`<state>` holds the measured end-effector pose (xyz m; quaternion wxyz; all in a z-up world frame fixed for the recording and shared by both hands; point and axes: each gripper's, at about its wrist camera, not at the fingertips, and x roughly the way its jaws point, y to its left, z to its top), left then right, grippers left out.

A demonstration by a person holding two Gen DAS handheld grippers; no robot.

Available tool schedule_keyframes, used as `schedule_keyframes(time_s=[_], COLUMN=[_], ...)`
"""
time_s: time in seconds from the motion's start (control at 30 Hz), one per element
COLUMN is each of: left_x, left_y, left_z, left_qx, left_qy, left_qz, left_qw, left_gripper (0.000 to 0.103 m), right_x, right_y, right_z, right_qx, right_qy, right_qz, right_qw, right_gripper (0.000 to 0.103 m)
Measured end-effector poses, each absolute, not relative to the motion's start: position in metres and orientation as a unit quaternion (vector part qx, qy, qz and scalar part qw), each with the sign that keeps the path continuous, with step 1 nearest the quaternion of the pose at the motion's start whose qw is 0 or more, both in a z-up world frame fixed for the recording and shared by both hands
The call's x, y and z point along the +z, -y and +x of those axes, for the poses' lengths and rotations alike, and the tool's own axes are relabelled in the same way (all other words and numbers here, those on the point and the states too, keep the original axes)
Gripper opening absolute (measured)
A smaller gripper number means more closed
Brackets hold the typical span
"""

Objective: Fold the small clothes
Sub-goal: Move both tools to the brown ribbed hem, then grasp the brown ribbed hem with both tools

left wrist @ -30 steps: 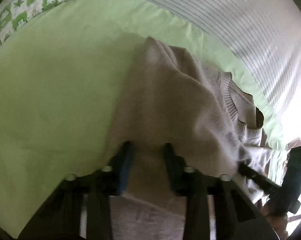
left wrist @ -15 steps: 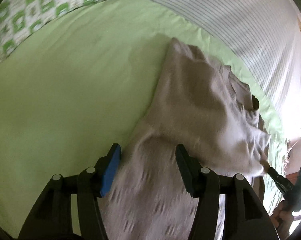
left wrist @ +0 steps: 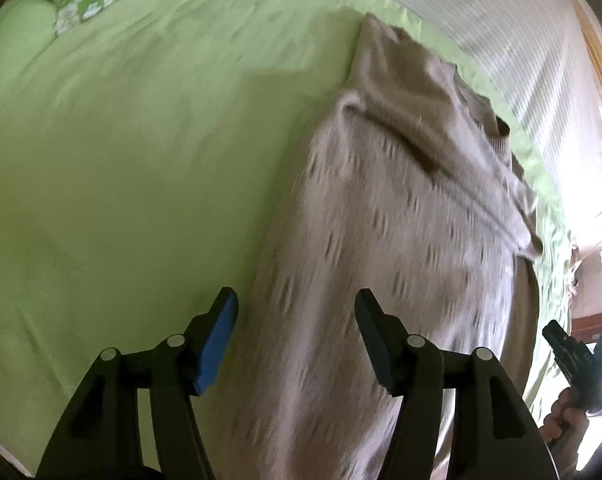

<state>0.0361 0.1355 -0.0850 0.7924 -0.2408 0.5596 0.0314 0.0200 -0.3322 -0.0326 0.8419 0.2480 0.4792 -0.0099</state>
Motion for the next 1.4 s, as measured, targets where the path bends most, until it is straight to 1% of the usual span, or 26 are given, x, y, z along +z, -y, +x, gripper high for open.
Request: schedule_keyframes(time_s=[0.07, 0.23, 0.47, 0.63, 1.07, 1.23, 1.3, 1.4], left_x=[-0.086, -0.089, -0.093, -0.098, -0.105, -0.107, -0.107, -0.106], left_y=[-0.135, -0.131, -0.128, -0.127, -0.105, -0.103, -0.105, -0.103], left_z=[0.021, -0.008, -0.046, -0.068, -0.101, -0.104, -0.106, -0.108], left_qx=[0.029, 0.018, 0.001, -0.010, -0.041, -0.048, -0.058, -0.064], left_qy=[-0.565, -0.578, -0.600, -0.615, -0.630, -0.630, -0.631, -0.633], left_qz=[-0.234, -0.220, -0.197, -0.186, -0.158, -0.169, -0.176, -0.167], left_qw=[0.791, 0.786, 0.775, 0.767, 0.759, 0.756, 0.753, 0.753], left_gripper=[0.062, 0.065, 0.073, 0.075, 0.086, 0.086, 0.085, 0.085], right_x=[-0.035, -0.038, -0.041, -0.045, -0.073, -0.079, -0.081, -0.083], right_y=[0.332, 0.337, 0.347, 0.349, 0.323, 0.312, 0.309, 0.304], right_z=[0.004, -0.031, -0.076, -0.104, -0.150, -0.160, -0.162, -0.164], right_qx=[-0.017, -0.035, -0.057, -0.057, -0.021, -0.009, -0.003, 0.004], right_qy=[-0.480, -0.483, -0.485, -0.490, -0.530, -0.536, -0.538, -0.541], right_qz=[0.249, 0.255, 0.260, 0.267, 0.287, 0.289, 0.294, 0.291], right_qw=[0.841, 0.837, 0.833, 0.828, 0.798, 0.793, 0.790, 0.789], right_gripper=[0.038, 0.040, 0.045, 0.045, 0.045, 0.045, 0.045, 0.045])
